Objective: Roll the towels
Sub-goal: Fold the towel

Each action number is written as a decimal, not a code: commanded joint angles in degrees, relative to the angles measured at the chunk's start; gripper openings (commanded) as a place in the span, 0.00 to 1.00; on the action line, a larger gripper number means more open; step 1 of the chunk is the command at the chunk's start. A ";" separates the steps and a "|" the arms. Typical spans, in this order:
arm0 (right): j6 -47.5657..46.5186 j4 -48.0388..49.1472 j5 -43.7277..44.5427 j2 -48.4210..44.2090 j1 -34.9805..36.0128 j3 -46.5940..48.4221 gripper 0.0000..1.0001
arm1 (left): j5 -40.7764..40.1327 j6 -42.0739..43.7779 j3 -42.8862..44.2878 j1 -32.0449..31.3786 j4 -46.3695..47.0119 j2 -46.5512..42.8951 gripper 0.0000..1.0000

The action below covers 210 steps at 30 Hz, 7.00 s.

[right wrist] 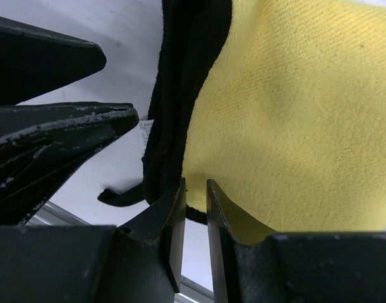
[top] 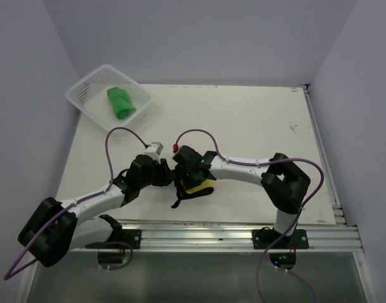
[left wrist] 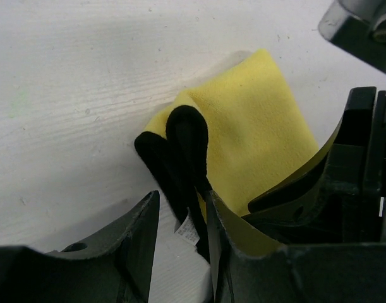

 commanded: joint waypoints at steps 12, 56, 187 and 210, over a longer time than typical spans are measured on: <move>0.94 1.30 1.47 3.81 2.27 1.19 0.28 | 0.60 0.97 -0.84 -1.29 5.97 3.19 0.40; 0.14 -1.78 7.18 3.82 4.12 3.56 0.00 | -2.48 0.44 -3.92 -2.08 8.17 9.60 0.38; 7.17 2.44 15.53 -19.38 2.36 -9.08 0.33 | -5.81 0.00 3.02 -2.08 -4.40 1.43 0.39; 12.09 16.14 7.10 -18.96 -3.18 -27.37 0.00 | -2.23 3.69 18.67 -2.52 -5.99 8.29 0.39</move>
